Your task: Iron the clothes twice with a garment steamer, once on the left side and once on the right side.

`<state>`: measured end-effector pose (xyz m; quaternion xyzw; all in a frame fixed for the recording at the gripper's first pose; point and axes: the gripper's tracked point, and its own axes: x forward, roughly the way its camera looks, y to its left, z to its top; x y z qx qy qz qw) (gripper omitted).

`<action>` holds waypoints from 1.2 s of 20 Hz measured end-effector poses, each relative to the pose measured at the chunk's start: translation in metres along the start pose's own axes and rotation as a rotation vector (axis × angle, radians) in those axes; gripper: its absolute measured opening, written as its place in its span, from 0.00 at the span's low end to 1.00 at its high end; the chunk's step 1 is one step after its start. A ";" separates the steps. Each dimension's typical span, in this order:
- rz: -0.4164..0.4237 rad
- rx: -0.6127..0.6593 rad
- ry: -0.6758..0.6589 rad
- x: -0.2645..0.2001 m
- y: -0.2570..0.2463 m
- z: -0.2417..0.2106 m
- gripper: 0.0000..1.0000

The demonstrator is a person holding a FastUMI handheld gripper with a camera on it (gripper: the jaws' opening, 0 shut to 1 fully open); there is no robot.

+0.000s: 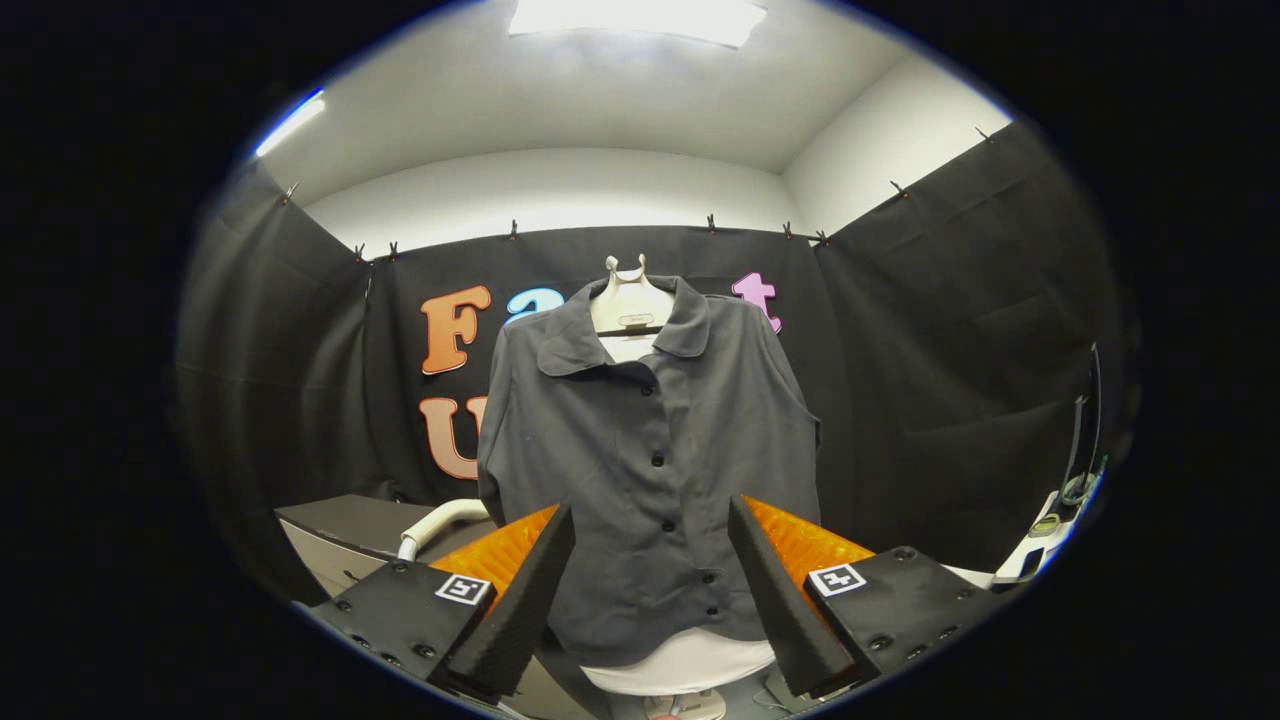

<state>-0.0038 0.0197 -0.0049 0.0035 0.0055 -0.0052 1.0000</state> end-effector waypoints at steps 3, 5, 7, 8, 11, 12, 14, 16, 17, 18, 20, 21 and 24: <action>0.005 0.016 0.009 0.002 0.005 -0.003 0.99; 0.011 0.027 0.016 0.002 0.009 -0.005 0.99; 0.018 0.029 0.023 0.004 0.013 -0.006 0.99; 0.025 0.029 0.021 0.004 0.016 -0.004 0.99; 0.069 0.044 -0.008 0.009 0.038 0.015 0.99; 0.100 0.055 -0.025 0.010 0.050 0.024 0.99; 0.182 0.075 -0.050 0.020 0.087 0.040 0.99; 0.247 0.091 -0.059 0.033 0.121 0.053 0.99; 0.273 0.092 -0.059 0.041 0.138 0.057 0.99; 0.295 0.087 -0.055 0.049 0.157 0.060 0.99; 0.347 0.075 -0.050 0.066 0.197 0.065 0.99; 0.375 0.072 -0.044 0.073 0.220 0.067 0.99; 0.439 0.056 0.019 0.107 0.284 0.054 0.99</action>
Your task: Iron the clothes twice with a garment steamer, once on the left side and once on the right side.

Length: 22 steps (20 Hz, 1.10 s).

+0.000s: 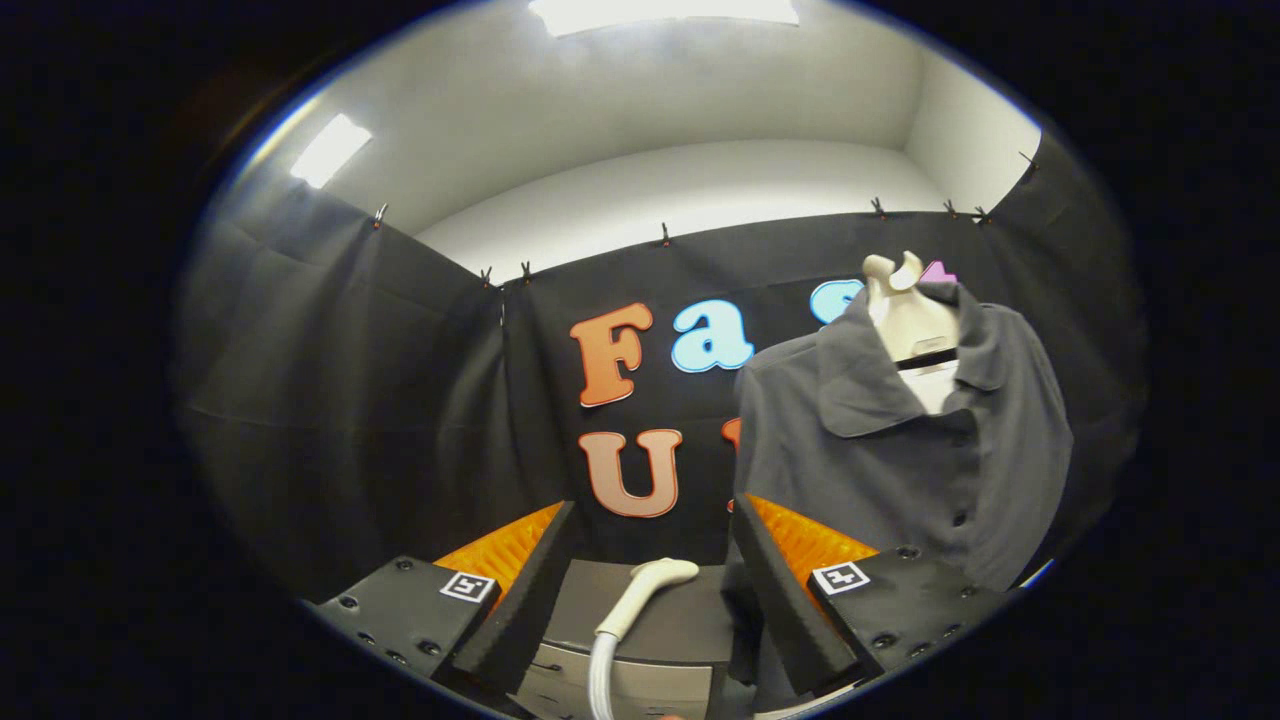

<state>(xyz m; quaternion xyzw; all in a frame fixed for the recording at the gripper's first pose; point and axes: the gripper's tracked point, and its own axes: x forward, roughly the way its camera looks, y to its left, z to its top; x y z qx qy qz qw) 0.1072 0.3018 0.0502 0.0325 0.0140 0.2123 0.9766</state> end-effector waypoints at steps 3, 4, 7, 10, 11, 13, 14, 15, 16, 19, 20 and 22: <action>0.020 -0.007 0.113 0.060 0.025 -0.039 0.99; 0.021 0.000 0.156 0.079 0.030 -0.055 0.99; -0.011 -0.001 0.263 0.125 0.032 -0.101 0.99; -0.067 -0.024 0.327 0.159 0.023 -0.138 0.99; -0.078 -0.023 0.356 0.169 0.022 -0.152 0.99; -0.099 0.004 0.413 0.186 0.017 -0.181 0.99; -0.125 0.019 0.445 0.191 0.010 -0.195 1.00; -0.150 0.032 0.481 0.193 0.004 -0.209 1.00; -0.168 0.038 0.515 0.196 0.000 -0.220 0.99; -0.205 0.038 0.569 0.201 -0.007 -0.238 1.00; -0.212 0.032 0.585 0.202 -0.010 -0.242 1.00; -0.213 0.024 0.624 0.201 -0.011 -0.253 0.99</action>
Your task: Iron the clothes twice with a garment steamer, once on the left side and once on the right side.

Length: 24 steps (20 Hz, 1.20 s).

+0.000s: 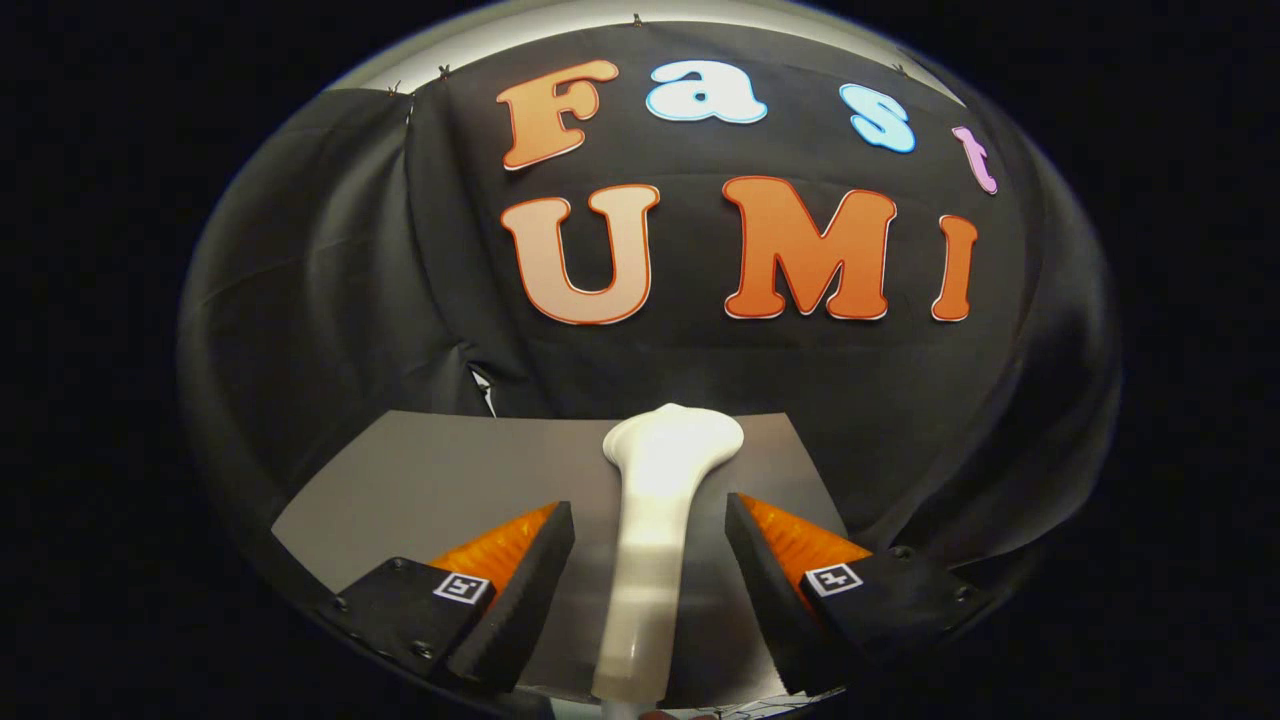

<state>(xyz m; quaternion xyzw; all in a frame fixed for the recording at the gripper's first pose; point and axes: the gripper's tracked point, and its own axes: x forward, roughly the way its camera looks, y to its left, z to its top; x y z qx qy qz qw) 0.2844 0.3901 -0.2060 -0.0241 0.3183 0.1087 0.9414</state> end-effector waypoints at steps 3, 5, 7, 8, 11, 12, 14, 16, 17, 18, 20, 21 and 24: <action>-0.019 -0.015 0.042 0.008 -0.005 -0.007 0.97; -0.022 -0.019 0.060 0.014 -0.004 -0.010 0.95; -0.025 -0.029 0.083 0.021 -0.003 -0.015 0.88; -0.028 -0.032 0.093 0.024 -0.004 -0.018 0.85; -0.026 -0.029 0.129 0.030 -0.003 -0.026 0.79; -0.029 -0.029 0.137 0.030 -0.003 -0.026 0.79; -0.032 -0.018 0.161 0.031 -0.006 -0.032 0.70; -0.020 -0.011 0.167 0.033 -0.005 -0.032 0.58; -0.019 -0.015 0.177 0.032 -0.004 -0.035 0.56; -0.016 -0.016 0.172 0.030 -0.004 -0.032 0.55; 0.003 -0.008 0.172 0.031 -0.001 -0.032 0.52; 0.017 -0.014 0.173 0.033 0.002 -0.035 0.46; 0.044 -0.022 0.153 0.029 0.006 -0.028 0.41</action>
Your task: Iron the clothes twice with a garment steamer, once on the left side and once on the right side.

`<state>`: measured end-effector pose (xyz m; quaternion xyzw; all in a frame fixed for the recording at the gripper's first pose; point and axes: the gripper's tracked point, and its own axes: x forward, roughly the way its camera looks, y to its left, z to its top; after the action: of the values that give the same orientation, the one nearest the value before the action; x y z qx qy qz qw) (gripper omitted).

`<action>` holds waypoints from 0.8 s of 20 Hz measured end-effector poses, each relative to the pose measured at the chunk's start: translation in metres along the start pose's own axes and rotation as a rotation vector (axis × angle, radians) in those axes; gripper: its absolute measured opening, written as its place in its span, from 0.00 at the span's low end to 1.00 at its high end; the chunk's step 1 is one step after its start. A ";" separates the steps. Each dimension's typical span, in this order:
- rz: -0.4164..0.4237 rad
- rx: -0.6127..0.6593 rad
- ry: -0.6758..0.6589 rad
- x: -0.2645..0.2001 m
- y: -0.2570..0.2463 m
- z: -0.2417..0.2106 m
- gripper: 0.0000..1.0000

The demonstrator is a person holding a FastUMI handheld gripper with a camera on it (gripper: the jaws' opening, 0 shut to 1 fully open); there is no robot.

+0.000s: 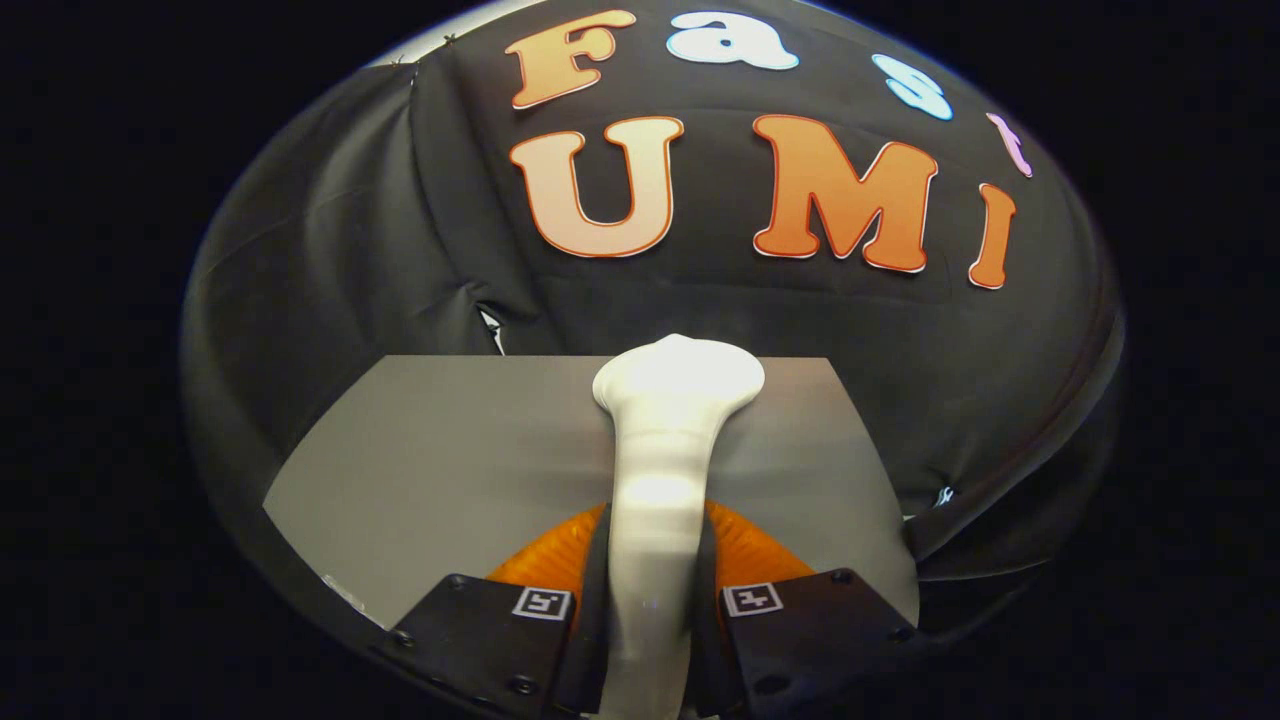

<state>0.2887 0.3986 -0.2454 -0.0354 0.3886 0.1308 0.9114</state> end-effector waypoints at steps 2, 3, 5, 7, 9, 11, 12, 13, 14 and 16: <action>0.006 0.006 -0.035 -0.006 0.002 0.005 0.41; 0.011 -0.006 -0.049 -0.010 0.004 0.005 0.41; 0.020 -0.048 -0.072 -0.023 0.006 -0.001 0.41; 0.039 -0.061 -0.114 -0.039 0.006 -0.001 0.41; 0.064 -0.061 -0.163 -0.058 0.007 0.005 0.41; 0.090 -0.060 -0.217 -0.084 0.007 0.013 0.41; 0.103 -0.062 -0.249 -0.098 0.006 0.019 0.41; 0.116 -0.068 -0.276 -0.113 0.006 0.024 0.40; 0.130 -0.075 -0.304 -0.128 0.006 0.027 0.40; 0.153 -0.083 -0.365 -0.159 0.004 0.034 0.41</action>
<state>0.2053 0.3745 -0.1073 -0.0191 0.2128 0.2201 0.9518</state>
